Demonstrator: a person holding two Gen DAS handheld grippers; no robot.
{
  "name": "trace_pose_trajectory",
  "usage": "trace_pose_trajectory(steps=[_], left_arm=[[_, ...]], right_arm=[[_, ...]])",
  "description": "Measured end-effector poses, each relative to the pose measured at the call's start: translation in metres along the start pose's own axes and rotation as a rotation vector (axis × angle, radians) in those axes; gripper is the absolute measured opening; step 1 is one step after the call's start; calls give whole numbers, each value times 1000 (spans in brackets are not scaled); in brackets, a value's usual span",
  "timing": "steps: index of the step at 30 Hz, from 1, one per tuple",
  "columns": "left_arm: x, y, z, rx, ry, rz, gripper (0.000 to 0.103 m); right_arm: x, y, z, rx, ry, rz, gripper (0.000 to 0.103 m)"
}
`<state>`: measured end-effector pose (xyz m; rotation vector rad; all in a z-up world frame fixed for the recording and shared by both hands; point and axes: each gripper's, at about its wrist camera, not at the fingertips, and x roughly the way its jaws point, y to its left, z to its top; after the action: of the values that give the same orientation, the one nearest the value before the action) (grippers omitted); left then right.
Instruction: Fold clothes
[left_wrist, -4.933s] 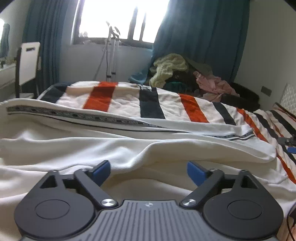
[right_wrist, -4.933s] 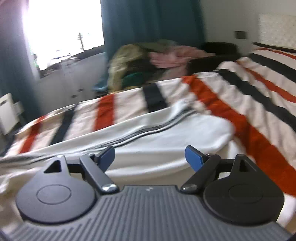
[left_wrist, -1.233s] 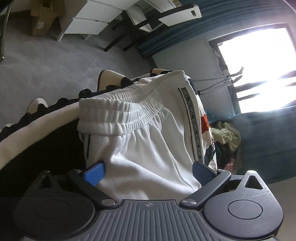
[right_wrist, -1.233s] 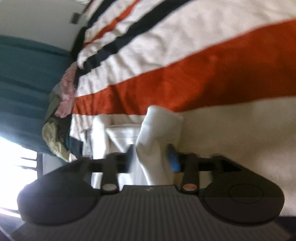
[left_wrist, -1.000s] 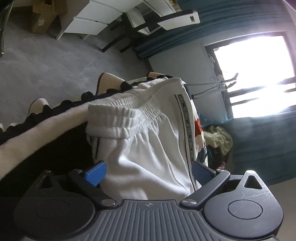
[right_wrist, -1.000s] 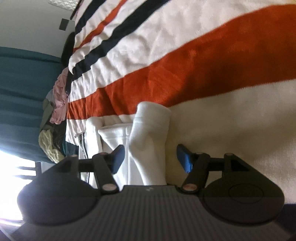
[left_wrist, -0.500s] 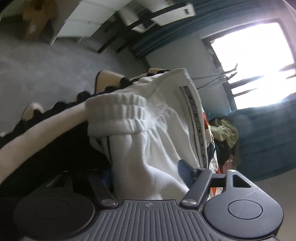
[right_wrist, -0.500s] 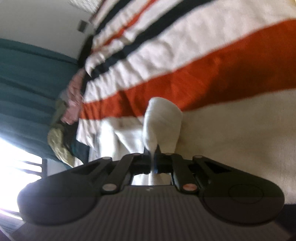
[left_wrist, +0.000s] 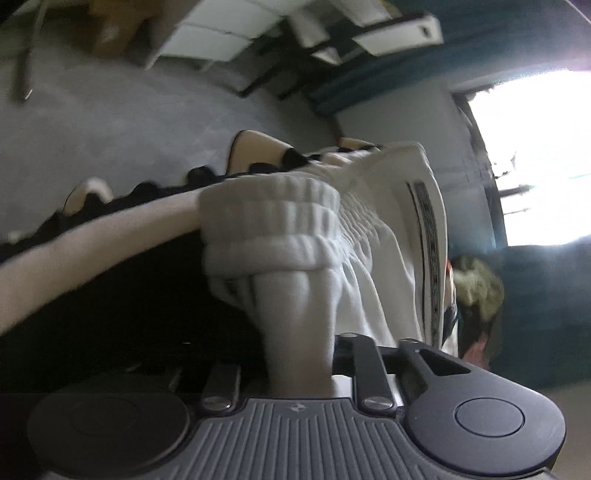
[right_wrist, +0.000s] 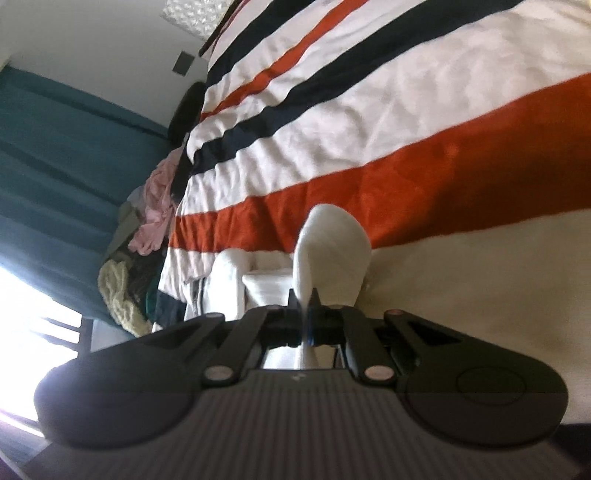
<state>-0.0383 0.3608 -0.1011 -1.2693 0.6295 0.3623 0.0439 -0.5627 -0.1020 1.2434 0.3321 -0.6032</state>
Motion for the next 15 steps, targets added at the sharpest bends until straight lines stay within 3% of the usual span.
trace_pose_trajectory(steps=[4, 8, 15], left_arm=[[-21, -16, -5, 39, -60, -65, 10], [-50, -33, -11, 84, -106, -190, 10], [-53, -61, 1, 86, -130, -276, 9]], right_arm=[[-14, -1, 5, 19, -52, 23, 5], [-34, 5, 12, 17, -86, 66, 5], [-26, 65, 26, -62, -131, 112, 5]])
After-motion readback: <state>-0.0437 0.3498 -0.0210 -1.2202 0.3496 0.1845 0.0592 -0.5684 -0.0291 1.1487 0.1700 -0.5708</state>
